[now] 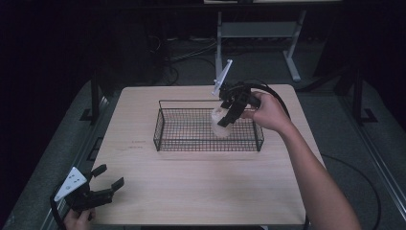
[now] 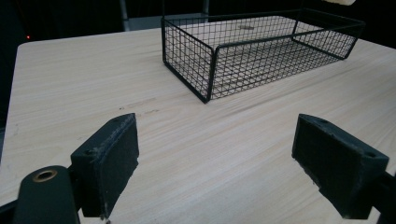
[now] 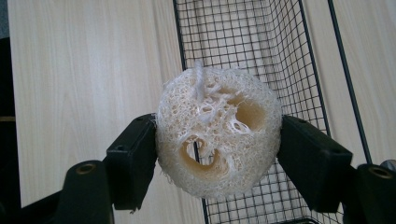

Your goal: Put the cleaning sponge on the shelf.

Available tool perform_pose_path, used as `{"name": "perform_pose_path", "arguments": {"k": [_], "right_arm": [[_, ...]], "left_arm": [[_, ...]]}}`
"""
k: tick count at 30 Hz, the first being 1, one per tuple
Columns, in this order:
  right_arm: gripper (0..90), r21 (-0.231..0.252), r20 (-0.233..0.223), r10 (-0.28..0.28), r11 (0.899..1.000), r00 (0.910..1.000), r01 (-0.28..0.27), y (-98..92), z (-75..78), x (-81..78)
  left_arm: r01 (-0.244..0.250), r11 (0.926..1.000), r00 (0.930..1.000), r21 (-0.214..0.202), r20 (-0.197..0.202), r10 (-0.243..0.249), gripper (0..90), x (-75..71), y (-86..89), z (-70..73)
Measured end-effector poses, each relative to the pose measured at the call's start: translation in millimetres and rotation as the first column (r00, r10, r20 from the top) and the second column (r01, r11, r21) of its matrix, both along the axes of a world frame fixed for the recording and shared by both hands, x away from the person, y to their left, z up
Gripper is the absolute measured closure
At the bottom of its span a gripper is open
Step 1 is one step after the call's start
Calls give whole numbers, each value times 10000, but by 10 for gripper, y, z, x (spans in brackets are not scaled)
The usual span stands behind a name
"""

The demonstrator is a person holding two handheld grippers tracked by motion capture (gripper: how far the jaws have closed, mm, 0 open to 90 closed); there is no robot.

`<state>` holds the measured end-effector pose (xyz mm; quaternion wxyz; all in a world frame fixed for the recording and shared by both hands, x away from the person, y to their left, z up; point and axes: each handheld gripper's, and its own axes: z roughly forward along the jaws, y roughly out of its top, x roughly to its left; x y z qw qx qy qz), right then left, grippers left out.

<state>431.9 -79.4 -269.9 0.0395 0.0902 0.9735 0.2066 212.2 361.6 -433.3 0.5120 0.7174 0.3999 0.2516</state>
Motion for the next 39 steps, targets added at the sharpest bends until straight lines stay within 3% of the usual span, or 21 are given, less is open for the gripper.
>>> {"name": "perform_pose_path", "arguments": {"k": [17,39], "right_arm": [[296,21,-386,-509,9987,9980,511,14,-229,299],[295,-258,-645,-770,9968,9949,755,130,-484,480]], "left_arm": [[-43,10000,10000,-60,9,44,140,1,10,-2],[18,10000,10000,27,-6,-18,139,2,5,1]]}}
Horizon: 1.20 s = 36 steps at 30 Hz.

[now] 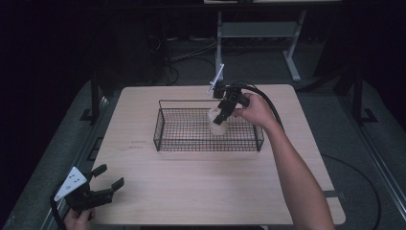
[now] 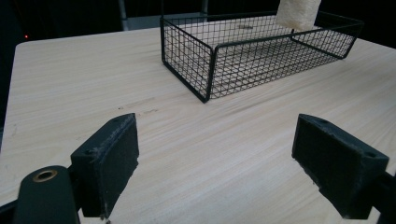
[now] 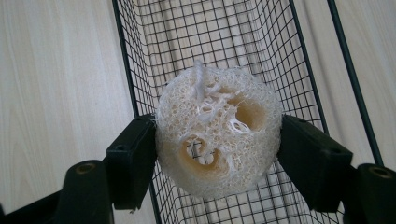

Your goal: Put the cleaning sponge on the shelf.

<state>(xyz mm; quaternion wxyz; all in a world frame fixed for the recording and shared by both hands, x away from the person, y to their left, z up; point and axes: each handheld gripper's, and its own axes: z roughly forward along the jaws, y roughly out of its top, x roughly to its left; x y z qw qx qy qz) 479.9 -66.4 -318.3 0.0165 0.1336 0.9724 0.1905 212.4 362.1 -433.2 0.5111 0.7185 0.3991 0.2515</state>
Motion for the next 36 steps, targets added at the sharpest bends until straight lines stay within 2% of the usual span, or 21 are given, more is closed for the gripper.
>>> {"name": "perform_pose_path", "arguments": {"k": [3,8,20,25,36], "right_arm": [[295,213,-130,-92,9997,9999,95,-18,-47,15],[295,40,-196,-224,9997,9996,225,-48,-144,35],[294,142,-352,-341,9993,9988,346,-81,-277,53],[294,-14,-373,-340,9994,9987,340,-83,-341,69],[294,-26,-380,-253,9997,9990,253,-39,-448,126]], "left_arm": [[12,10000,10000,19,1,-12,139,1,0,0],[1,10000,10000,3,-13,-1,139,0,-5,-1],[-1,10000,10000,20,-11,1,139,-4,1,0],[-10,10000,10000,21,-16,10,139,-2,0,-1],[-61,10000,10000,-50,-66,61,139,10,-17,-6]]}}
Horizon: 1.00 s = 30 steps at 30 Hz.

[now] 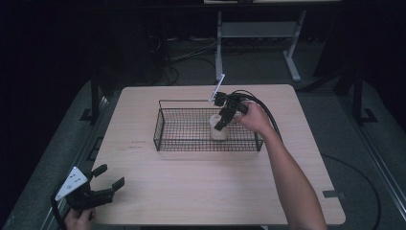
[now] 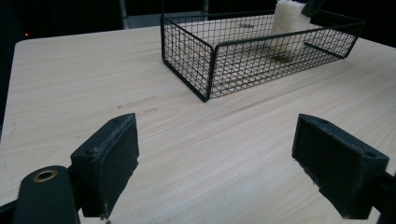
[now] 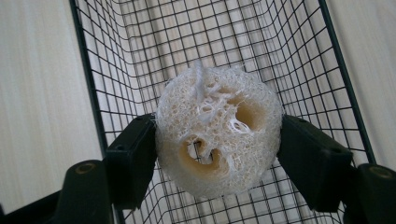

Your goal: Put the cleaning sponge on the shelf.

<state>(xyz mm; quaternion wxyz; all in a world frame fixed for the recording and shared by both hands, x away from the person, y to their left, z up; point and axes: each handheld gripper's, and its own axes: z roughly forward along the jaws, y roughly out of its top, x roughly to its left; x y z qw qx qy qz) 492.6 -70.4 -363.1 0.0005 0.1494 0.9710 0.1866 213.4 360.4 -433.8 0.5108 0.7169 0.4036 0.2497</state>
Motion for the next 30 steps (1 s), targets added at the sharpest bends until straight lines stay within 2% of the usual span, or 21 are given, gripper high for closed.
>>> {"name": "perform_pose_path", "arguments": {"k": [13,17,22,30], "right_arm": [[293,103,-137,-23,9999,9999,25,67,-186,42],[286,310,-166,-172,9994,9997,177,33,-248,61],[265,97,-90,-152,9998,9998,153,35,-228,41],[210,129,-167,-201,9997,9997,204,15,-193,35]], "left_arm": [[-4,10000,10000,64,-3,4,139,-16,23,0],[13,10000,10000,48,-13,-13,139,-18,24,-3],[11,10000,10000,45,10,-11,139,-18,26,-3],[32,10000,10000,80,-11,-32,139,-17,9,-4]]}}
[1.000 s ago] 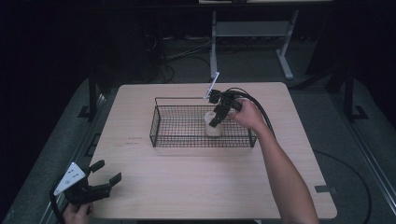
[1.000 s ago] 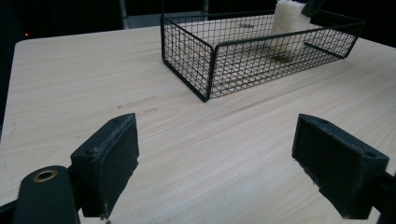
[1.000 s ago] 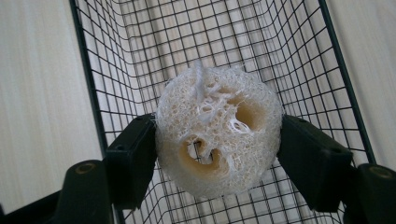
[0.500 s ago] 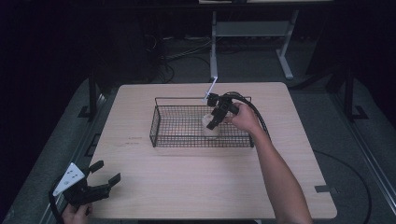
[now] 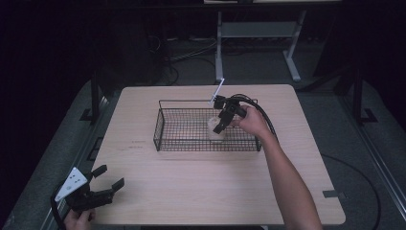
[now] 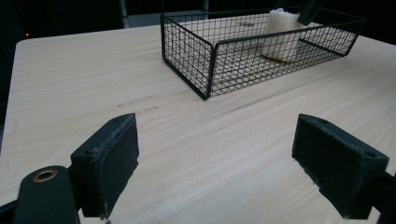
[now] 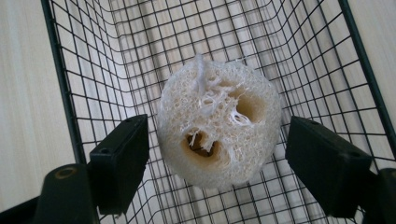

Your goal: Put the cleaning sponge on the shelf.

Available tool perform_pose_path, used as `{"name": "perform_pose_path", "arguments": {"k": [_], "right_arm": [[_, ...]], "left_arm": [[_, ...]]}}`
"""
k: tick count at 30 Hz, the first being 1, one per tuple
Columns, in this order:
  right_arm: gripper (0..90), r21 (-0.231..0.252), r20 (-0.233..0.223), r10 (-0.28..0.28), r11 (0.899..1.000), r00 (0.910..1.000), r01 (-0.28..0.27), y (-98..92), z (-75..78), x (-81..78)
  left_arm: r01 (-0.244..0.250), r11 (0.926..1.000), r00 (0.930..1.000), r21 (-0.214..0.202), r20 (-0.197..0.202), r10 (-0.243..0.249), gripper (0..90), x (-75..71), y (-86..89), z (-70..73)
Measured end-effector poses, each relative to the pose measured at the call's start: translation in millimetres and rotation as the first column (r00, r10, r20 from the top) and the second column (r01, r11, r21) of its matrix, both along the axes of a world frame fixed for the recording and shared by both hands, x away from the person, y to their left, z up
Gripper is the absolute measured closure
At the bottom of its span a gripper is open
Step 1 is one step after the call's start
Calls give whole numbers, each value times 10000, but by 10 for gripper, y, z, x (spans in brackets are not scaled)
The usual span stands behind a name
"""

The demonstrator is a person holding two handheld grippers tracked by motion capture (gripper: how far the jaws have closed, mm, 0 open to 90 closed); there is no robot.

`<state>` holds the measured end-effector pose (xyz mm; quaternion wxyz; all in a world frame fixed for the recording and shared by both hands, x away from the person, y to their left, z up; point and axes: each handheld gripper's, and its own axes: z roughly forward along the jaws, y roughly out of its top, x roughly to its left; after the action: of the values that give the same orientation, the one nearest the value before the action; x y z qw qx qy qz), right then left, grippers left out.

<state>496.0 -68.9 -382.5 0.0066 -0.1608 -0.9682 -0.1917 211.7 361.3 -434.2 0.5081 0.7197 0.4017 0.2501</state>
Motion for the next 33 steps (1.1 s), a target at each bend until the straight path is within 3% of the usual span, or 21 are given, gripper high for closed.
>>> {"name": "perform_pose_path", "arguments": {"k": [13,19,33], "right_arm": [[188,361,294,-121,9993,9995,110,-114,234,-102],[187,444,501,79,9990,9987,-102,-125,354,-209],[187,664,686,253,9973,9973,-299,-184,430,-355]], "left_arm": [[-15,10000,10000,-44,28,15,139,-10,7,4],[-26,10000,10000,-11,18,26,139,-14,7,6],[-14,10000,10000,15,21,14,139,-12,2,5]]}}
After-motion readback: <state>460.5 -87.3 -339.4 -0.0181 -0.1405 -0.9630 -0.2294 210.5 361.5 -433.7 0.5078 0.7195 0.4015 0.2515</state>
